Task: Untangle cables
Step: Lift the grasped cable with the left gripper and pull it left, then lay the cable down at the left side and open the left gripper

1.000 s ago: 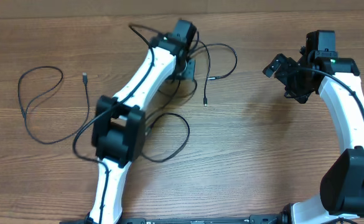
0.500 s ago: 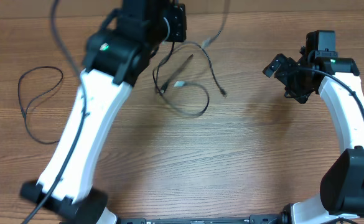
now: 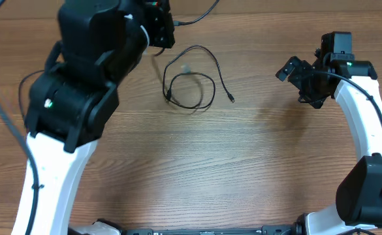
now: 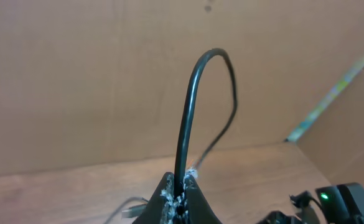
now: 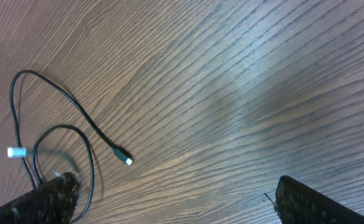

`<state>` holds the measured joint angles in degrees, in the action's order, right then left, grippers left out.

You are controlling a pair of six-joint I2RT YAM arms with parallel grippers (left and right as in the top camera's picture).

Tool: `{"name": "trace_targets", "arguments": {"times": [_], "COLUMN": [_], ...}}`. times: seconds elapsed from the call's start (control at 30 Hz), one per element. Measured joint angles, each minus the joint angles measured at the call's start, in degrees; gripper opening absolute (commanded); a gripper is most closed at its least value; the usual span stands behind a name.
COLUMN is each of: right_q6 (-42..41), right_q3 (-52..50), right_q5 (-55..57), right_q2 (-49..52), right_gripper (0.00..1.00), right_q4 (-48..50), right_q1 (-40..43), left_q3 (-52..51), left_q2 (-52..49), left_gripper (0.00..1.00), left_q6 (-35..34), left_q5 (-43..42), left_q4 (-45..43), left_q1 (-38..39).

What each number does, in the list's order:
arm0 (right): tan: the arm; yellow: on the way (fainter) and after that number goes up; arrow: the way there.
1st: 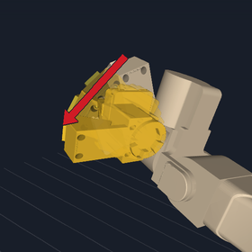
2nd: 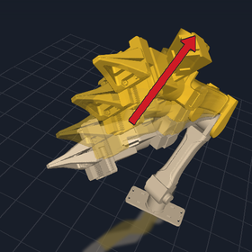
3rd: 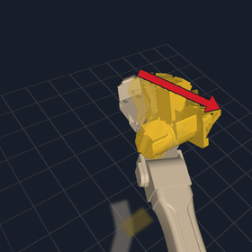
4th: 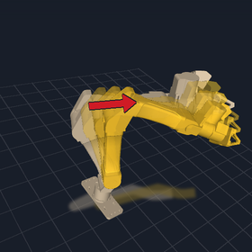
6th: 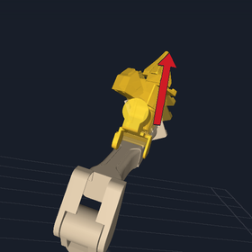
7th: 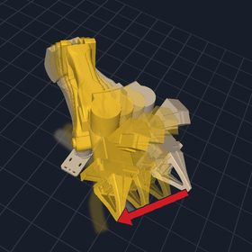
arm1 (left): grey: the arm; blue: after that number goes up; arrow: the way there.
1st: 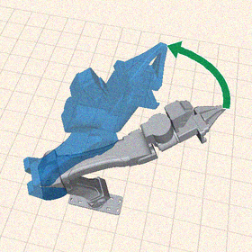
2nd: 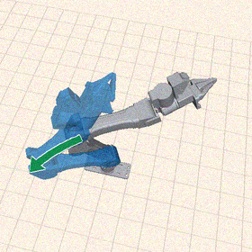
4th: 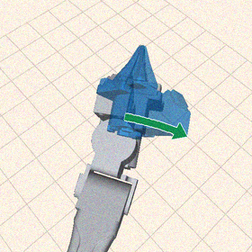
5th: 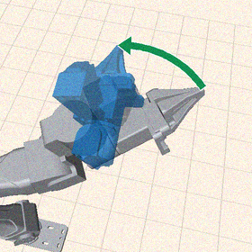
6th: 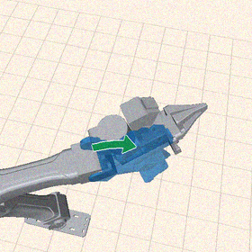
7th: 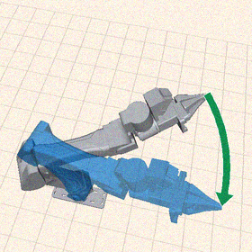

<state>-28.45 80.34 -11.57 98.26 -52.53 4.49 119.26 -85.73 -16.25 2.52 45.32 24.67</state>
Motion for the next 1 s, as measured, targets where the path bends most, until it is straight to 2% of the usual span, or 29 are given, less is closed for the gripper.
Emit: {"name": "trace_targets", "arguments": {"times": [0.1,0.4,0.5,0.7,1.0], "right_q6": [0.0,0.0,0.0,0.0,0.0], "right_q3": [0.0,0.0,0.0,0.0,0.0], "right_q5": [0.0,0.0,0.0,0.0,0.0], "right_q2": [0.0,0.0,0.0,0.0,0.0], "right_gripper": [1.00,1.00,1.00,1.00,1.00], "right_q4": [0.0,0.0,0.0,0.0,0.0], "right_q1": [0.0,0.0,0.0,0.0,0.0], "left_q3": [0.0,0.0,0.0,0.0,0.1], "left_q2": [1.2,0.5,0.4,0.1,-3.5], "left_gripper": [0.04,0.04,0.04,0.04,0.04], "left_q6": [1.8,3.3,3.4,2.8,-3.6], "left_q5": [7.8,46.6,54.1,60.8,61.5], "left_q4": [0.2,-1.0,-2.7,-2.2,9.6], "left_q1": [0.0,0.0,-1.1,-8.7,-20.4]}}
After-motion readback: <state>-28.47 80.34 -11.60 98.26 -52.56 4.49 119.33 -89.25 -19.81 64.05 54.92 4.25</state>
